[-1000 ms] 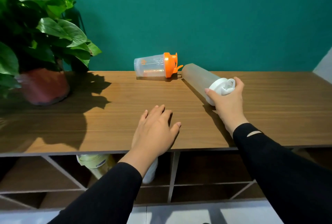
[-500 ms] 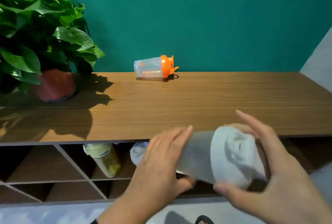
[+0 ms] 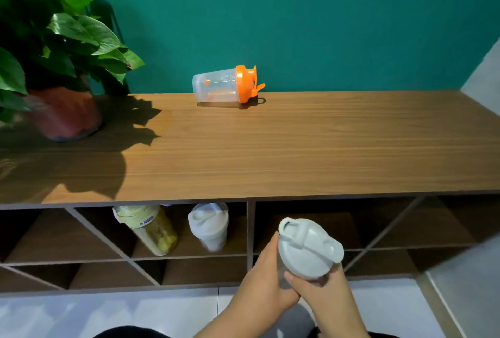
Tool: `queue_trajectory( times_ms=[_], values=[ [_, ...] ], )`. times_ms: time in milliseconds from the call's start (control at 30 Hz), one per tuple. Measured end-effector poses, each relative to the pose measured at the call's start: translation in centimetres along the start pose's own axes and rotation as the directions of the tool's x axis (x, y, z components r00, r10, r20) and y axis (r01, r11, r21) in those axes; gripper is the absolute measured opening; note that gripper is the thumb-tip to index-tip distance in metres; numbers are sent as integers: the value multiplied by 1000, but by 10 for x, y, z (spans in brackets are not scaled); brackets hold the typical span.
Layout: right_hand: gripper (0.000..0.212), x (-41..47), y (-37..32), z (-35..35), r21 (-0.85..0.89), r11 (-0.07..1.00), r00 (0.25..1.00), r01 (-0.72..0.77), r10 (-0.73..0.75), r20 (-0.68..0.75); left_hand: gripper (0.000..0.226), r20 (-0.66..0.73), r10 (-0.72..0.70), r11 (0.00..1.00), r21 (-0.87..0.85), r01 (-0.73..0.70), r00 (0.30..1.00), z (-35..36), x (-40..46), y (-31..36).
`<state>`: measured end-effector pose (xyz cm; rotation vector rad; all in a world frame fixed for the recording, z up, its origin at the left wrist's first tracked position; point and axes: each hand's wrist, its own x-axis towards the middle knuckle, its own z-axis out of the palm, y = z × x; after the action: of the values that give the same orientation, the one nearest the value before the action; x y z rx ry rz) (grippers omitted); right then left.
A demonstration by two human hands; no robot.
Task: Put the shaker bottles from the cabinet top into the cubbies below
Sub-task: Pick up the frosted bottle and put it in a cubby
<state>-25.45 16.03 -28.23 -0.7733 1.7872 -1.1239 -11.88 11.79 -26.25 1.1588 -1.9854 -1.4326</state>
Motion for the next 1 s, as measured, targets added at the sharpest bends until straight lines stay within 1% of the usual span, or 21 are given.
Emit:
queue_trajectory(
  times_ms=[33,67,200,333,433,467,500,533,567,600,667,867,933,1000],
  values=[
    [85,9,1,5,8,999,999,31,-31,16,79,-10,-9,999,-42,8,1000,1,8,-6],
    [86,18,5,8,17,998,998,58,-59,34,76,-20,-27,998,-65,26,999,1,14,-6],
    [78,46,17,15,46,996,995,81,-84,58,71,-28,-98,992,-88,95,995,4,39,-21],
    [73,67,18,21,17,998,995,66,-67,76,50,-76,-244,970,-32,242,967,6,58,-34],
    [67,78,16,25,25,999,996,48,-50,76,43,-112,-321,946,10,324,940,6,71,-42],
    [63,81,14,26,13,999,996,30,-31,81,32,-125,-330,942,17,334,936,6,74,-42],
    [58,83,13,28,1,1000,996,16,-16,83,15,-136,-335,940,23,341,932,5,78,-41],
    [54,85,12,29,-16,1000,996,20,-19,83,15,-137,-340,937,35,347,930,5,81,-40],
    [51,88,13,30,-30,999,996,31,-29,79,29,-149,-339,937,35,348,929,5,84,-41],
    [50,90,13,30,-49,998,997,42,-38,74,37,-150,-345,935,27,353,926,4,86,-41],
    [56,93,14,30,-63,996,996,58,-54,68,41,-146,-365,929,9,370,919,4,87,-41],
    [61,90,12,31,-86,994,996,66,-60,65,28,-74,-380,923,-90,373,922,4,81,-37],
    [57,90,13,30,-119,992,997,44,-37,66,21,-59,-380,921,-113,372,923,3,77,-35],
    [53,88,13,30,-187,982,998,12,0,65,11,-45,-409,908,-117,402,911,2,74,-34]
  ],
)
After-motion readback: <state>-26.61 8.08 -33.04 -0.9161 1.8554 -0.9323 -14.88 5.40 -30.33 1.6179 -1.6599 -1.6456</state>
